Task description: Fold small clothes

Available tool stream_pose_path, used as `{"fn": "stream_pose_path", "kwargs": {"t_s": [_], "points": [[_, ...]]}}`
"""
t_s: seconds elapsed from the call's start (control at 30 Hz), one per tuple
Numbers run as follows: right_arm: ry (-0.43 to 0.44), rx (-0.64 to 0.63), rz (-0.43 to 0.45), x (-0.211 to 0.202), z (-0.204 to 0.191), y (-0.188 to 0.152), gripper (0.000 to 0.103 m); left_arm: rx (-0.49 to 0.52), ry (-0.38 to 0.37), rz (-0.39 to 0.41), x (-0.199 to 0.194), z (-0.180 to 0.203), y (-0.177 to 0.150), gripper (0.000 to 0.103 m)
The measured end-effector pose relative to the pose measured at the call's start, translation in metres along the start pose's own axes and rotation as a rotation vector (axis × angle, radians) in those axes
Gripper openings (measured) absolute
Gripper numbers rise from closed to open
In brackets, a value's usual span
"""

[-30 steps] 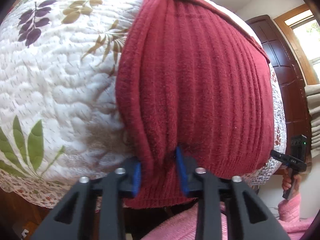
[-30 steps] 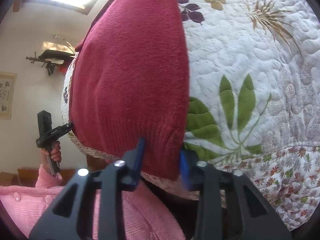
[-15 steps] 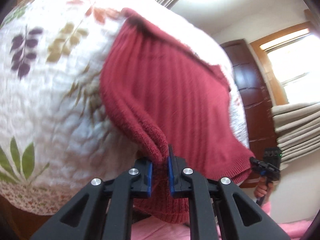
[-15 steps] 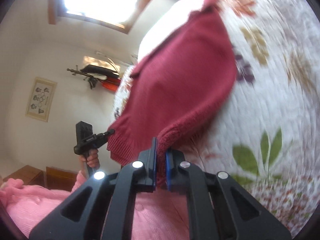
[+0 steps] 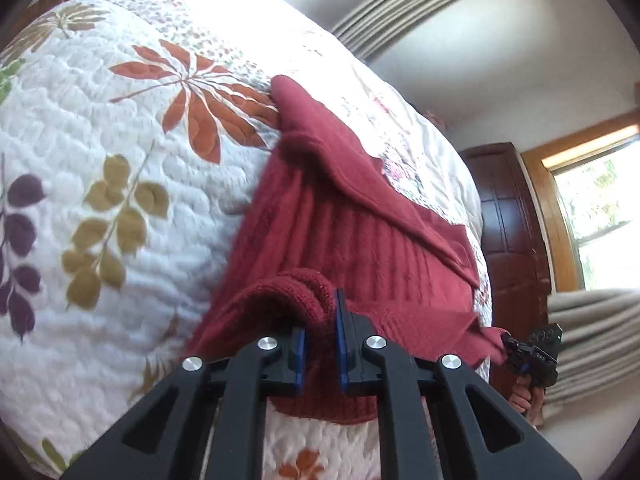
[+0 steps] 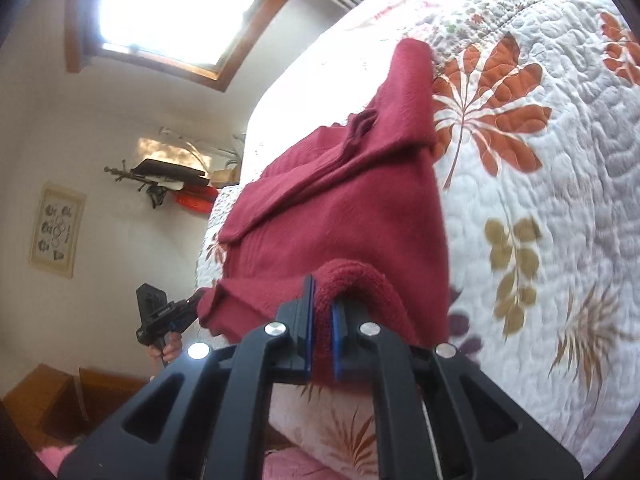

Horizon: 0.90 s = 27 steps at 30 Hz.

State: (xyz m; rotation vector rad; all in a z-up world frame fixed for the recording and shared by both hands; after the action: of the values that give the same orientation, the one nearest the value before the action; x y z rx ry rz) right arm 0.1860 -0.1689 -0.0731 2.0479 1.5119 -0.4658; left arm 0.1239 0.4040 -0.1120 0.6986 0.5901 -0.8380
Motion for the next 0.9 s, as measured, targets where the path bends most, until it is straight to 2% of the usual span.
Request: {"fn": "stream_pose_path", "kwargs": {"t_s": [0.17, 0.27, 0.33, 0.4, 0.47, 0.6, 0.73, 0.83, 0.9], "points": [[-0.05, 0.043, -0.041, 0.024, 0.018, 0.02, 0.007, -0.046, 0.011, -0.027, 0.027, -0.01, 0.016, 0.014], [-0.058, 0.069, -0.046, 0.021, 0.025, 0.021, 0.017, -0.138, -0.035, -0.069, 0.033, -0.022, 0.022, 0.02], [-0.048, 0.092, -0.028, 0.012, 0.031, 0.021, 0.032, -0.23, -0.087, -0.082, 0.029, -0.035, 0.025, 0.025], [-0.102, 0.081, 0.003, 0.001, 0.037, 0.026, 0.043, -0.288, -0.096, -0.038, 0.017, -0.046, 0.03, 0.038], [-0.132, 0.078, 0.028, -0.011, 0.041, 0.025, 0.044, -0.286, -0.073, 0.034, 0.003, -0.047, 0.036, 0.044], [-0.135, 0.031, 0.043, -0.024, 0.038, 0.02, 0.044, -0.188, -0.019, 0.089, -0.014, -0.037, 0.043, 0.047], [-0.15, -0.035, 0.034, -0.025, 0.027, 0.01, 0.048, 0.031, 0.073, 0.098, -0.011, -0.008, 0.046, 0.051], [-0.16, -0.067, 0.022, -0.018, 0.013, 0.006, 0.051, 0.229, 0.137, 0.077, -0.003, 0.015, 0.038, 0.053], [-0.171, -0.085, 0.014, -0.013, 0.006, 0.003, 0.052, 0.325, 0.162, 0.058, 0.0, 0.021, 0.034, 0.054]]}}
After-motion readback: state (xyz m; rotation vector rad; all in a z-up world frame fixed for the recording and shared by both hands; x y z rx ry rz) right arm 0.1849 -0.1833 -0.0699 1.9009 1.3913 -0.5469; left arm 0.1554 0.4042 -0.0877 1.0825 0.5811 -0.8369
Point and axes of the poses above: each gripper's, at about its wrist camera, not at the fingertips, and x roughly the way its jaws point, z to its right, y to its top, the point moved 2 cm from there along x, roughly the way its jaws point, and after that the axes turned 5 degrees about z, right-handed, at the moved point
